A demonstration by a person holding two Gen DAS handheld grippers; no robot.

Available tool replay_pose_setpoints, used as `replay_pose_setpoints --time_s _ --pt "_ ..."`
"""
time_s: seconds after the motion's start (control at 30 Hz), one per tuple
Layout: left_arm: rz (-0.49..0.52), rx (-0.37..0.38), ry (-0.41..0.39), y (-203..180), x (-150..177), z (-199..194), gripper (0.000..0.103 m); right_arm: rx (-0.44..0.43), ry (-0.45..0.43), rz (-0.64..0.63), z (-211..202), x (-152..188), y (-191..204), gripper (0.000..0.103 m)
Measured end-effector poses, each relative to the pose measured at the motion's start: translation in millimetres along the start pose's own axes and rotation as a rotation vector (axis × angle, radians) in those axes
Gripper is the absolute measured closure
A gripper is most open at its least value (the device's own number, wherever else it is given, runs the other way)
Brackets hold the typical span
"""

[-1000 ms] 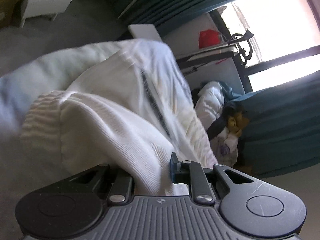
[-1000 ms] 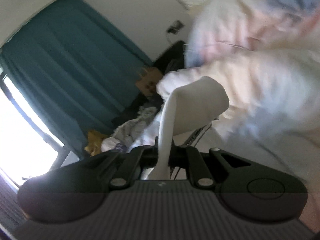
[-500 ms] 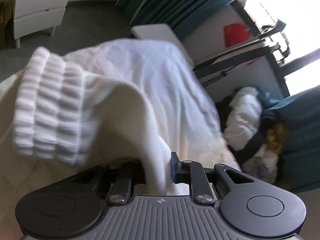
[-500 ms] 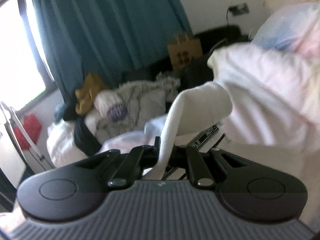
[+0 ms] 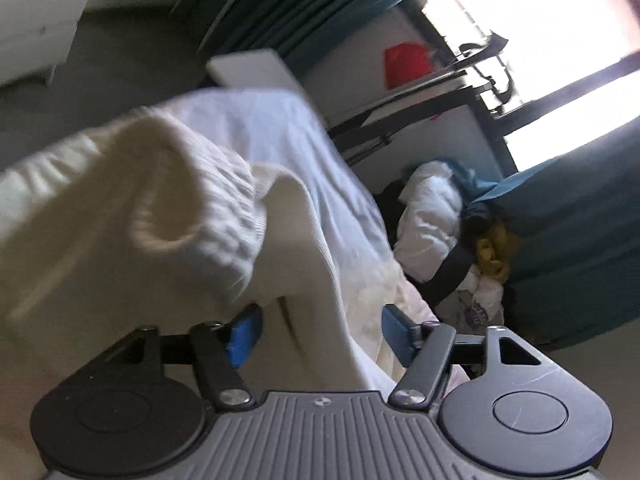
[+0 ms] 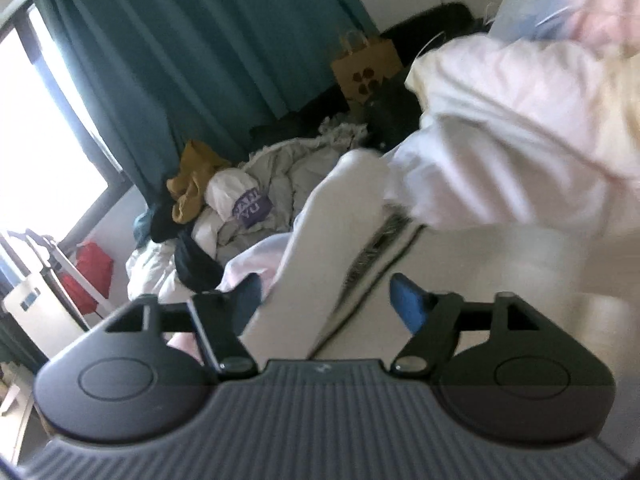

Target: Fold clothes

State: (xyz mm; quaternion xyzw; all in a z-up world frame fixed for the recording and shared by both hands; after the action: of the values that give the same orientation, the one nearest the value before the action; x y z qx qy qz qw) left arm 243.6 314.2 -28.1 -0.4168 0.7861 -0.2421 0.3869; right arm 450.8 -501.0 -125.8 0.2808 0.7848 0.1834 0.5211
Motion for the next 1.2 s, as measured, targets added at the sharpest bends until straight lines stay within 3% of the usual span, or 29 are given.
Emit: replay_pose_setpoints --time_s 0.1,0.27,0.37,0.43,0.53,0.6,0.73,0.8,0.83,0.9,0.93,0.97,1.2 --pt "-0.014 0.051 -0.021 8.1 20.7 -37.2 0.023 -0.001 -0.032 0.037 -39.9 1.6 -19.2 0.028" --pt "-0.126 0.058 -0.022 42.1 68.6 -66.9 0.021 0.125 -0.067 0.095 -88.3 17.5 -65.6 0.026" --pt "-0.337 0.072 0.083 82.0 86.4 -56.3 0.022 0.131 -0.006 0.206 -93.4 30.3 -97.3 0.026" --pt "-0.402 0.077 0.107 94.3 88.2 -44.7 0.022 0.099 0.036 0.297 -88.4 36.6 -113.3 0.026" --pt "-0.398 0.084 0.082 96.9 81.5 -22.4 0.022 0.033 0.091 0.361 -71.8 43.7 -123.8 0.026" --pt "-0.375 0.085 0.069 93.7 77.3 -3.7 0.027 0.008 0.107 0.362 -57.5 47.7 -126.4 0.026" --pt "-0.344 0.067 0.009 86.3 64.4 20.1 0.044 -0.078 0.036 0.326 -40.8 49.1 -116.9 0.026" --pt "-0.323 0.059 -0.021 81.5 54.9 27.5 0.060 -0.096 -0.045 0.266 -38.8 45.1 -106.5 0.032" --pt "-0.311 0.059 -0.037 79.6 50.7 29.3 0.075 -0.103 -0.078 0.243 -37.3 43.4 -101.6 0.036" --pt "-0.274 0.049 -0.059 74.8 46.3 29.5 0.083 -0.087 -0.096 0.234 -33.2 42.3 -96.6 0.052" --pt "-0.245 0.035 -0.069 70.1 45.6 26.9 0.088 -0.058 -0.098 0.231 -32.6 42.5 -96.1 0.080" --pt "-0.219 0.028 -0.081 64.9 45.0 23.6 0.089 -0.039 -0.098 0.239 -33.4 42.5 -96.8 0.091" --pt "-0.176 0.050 -0.153 29.3 35.3 -28.7 0.093 -0.041 -0.075 0.409 -69.0 42.1 -112.8 0.094"
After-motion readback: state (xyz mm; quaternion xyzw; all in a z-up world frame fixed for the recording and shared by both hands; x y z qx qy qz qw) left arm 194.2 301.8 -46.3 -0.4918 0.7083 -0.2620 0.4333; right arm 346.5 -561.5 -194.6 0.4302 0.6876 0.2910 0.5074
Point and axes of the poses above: each gripper's, at about its wrist camera, not at the fingertips, and z roughly the way its jaws point, y to its left, x to its underside, the point moved 3 cm from there along z, roughly the way its jaws point, and after that the axes turned 1 degree about z, right-handed, at the moved point
